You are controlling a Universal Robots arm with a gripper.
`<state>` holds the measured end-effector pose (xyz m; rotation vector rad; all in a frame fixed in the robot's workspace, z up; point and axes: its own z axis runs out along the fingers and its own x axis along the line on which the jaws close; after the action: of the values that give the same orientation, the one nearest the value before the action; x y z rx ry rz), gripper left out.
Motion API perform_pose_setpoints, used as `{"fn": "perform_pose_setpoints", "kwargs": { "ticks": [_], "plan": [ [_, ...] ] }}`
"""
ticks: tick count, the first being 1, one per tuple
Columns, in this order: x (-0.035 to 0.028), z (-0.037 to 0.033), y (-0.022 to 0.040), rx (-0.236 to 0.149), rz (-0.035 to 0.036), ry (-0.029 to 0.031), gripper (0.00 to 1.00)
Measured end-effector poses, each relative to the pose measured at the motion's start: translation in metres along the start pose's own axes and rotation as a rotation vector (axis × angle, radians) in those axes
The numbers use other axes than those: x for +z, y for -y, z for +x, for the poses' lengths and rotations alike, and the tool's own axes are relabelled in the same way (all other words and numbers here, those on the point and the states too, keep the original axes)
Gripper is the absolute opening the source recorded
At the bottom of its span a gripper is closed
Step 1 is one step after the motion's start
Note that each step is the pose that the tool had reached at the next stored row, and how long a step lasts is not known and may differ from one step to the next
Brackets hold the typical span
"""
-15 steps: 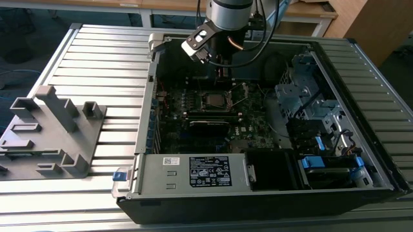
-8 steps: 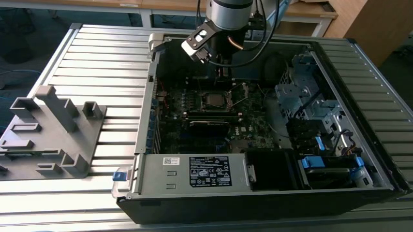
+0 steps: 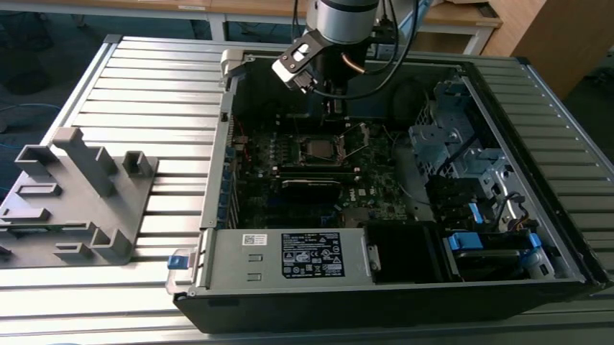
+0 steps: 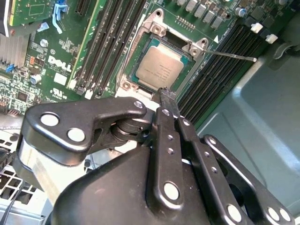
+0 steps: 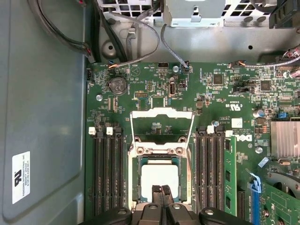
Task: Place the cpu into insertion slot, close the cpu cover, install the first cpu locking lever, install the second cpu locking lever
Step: 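Close the cpu cover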
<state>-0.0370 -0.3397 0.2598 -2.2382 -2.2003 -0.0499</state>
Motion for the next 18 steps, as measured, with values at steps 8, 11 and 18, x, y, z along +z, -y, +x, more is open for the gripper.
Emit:
{"fn": "perform_pose_setpoints", "kwargs": {
  "ticks": [8,11,18],
  "plan": [
    [0.0002,0.0001,-0.0106,0.000,0.0000,0.0000,0.11],
    [0.0003,0.0002,-0.0184,0.000,0.0000,0.0000,0.11],
    [-0.0011,0.0003,-0.0193,0.000,-0.0001,-0.0002,0.11]
  ]
}}
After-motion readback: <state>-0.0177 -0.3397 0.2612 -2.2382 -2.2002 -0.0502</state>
